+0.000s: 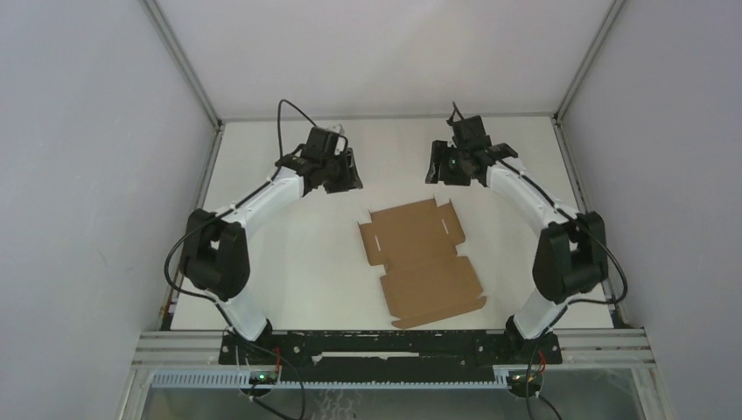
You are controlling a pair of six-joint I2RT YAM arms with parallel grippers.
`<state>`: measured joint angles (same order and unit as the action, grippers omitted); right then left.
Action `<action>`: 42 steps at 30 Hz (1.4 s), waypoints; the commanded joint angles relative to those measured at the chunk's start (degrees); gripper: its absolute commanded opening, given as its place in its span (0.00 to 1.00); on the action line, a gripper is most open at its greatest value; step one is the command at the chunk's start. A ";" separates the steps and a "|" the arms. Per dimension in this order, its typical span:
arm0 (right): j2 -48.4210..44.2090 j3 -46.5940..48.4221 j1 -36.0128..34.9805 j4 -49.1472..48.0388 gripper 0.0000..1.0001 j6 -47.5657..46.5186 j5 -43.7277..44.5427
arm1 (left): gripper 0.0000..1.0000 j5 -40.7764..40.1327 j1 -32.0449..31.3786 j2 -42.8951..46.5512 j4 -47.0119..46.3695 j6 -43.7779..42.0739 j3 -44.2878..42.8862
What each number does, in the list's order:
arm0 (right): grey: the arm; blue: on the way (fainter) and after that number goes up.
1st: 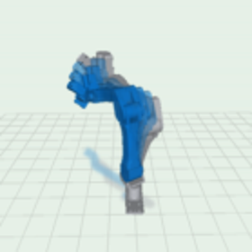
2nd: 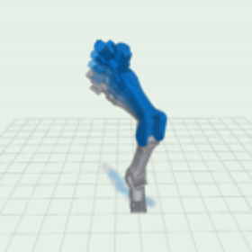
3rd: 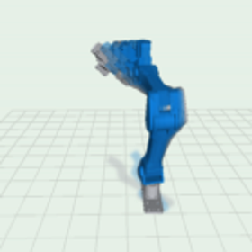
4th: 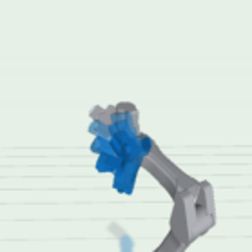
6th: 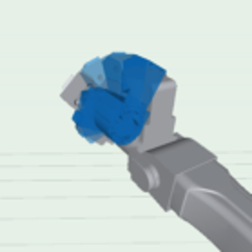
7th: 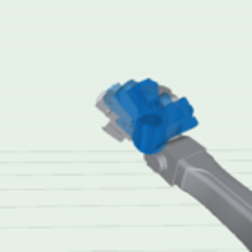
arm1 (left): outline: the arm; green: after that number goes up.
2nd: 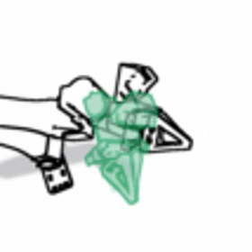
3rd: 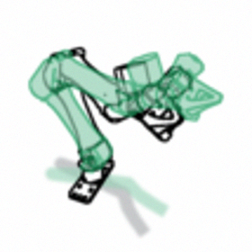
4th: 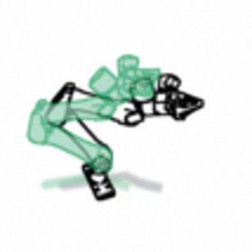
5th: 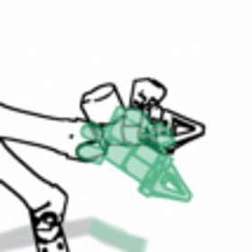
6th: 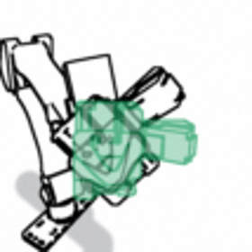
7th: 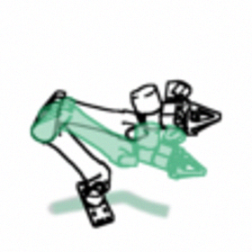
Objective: Fold the paper box
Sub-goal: Fold the paper box at the center of the board.
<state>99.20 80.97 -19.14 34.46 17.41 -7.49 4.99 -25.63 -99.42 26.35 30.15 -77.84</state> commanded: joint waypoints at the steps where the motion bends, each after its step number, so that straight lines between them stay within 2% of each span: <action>1: -9.56 -5.07 -2.58 2.95 0.70 0.62 4.88 | 0.49 -1.12 0.23 6.20 -1.19 0.83 0.30; 5: -17.39 -14.19 -7.20 3.46 0.88 5.76 6.57 | 0.49 0.96 -0.07 6.42 -0.52 1.03 -1.96; 7: -22.25 -20.68 -7.39 0.84 0.98 10.16 1.92 | 0.49 1.61 -0.64 6.40 -0.09 0.97 -3.78; 8: -24.61 -24.07 -6.53 -1.10 0.99 12.06 -1.73 | 0.49 2.27 -1.04 6.24 0.36 0.80 -4.73; 11: -31.36 -32.72 -3.17 -5.80 1.00 16.40 -11.84 | 0.50 2.58 -3.00 5.47 3.01 -1.22 -7.83; 13: -35.20 -35.09 -2.24 -5.18 1.00 17.01 -13.93 | 0.52 2.58 -4.25 4.64 4.65 -2.83 -9.07; 16: -39.82 -34.93 -5.78 -1.64 1.00 16.67 -8.87 | 0.60 3.37 -5.47 3.55 5.63 -3.93 -9.18; 20: -41.93 -34.92 -7.88 1.52 1.00 18.92 -6.02 | 0.63 5.09 -7.73 2.77 4.35 -4.20 -8.43; 22: -42.58 -35.53 -6.04 1.51 0.88 20.25 -7.56 | 0.63 6.20 -9.08 1.29 5.15 -4.76 -9.78; 24: -43.48 -37.51 -1.27 -0.17 0.86 21.64 -14.88 | 0.62 7.33 -10.29 -0.24 5.76 -5.03 -11.25; 27: -46.56 -41.04 6.43 -4.32 0.93 22.57 -27.48 | 0.62 9.06 -11.52 -2.99 5.73 -4.58 -12.99; 30: -49.64 -40.24 9.04 -2.09 0.99 20.50 -26.62 | 0.61 11.64 -12.29 -6.97 5.90 -3.91 -15.84; 36: -45.41 -38.52 10.28 2.63 1.00 17.97 -25.41 | 0.59 13.97 -14.76 -16.99 8.67 -2.08 -24.86; 42: -45.56 -38.52 11.99 2.10 0.99 17.24 -25.55 | 0.56 15.31 -16.30 -20.53 7.27 -0.04 -25.70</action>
<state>54.68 40.91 -8.27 37.17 36.12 -32.12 17.54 -40.88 -119.20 34.06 28.23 -100.31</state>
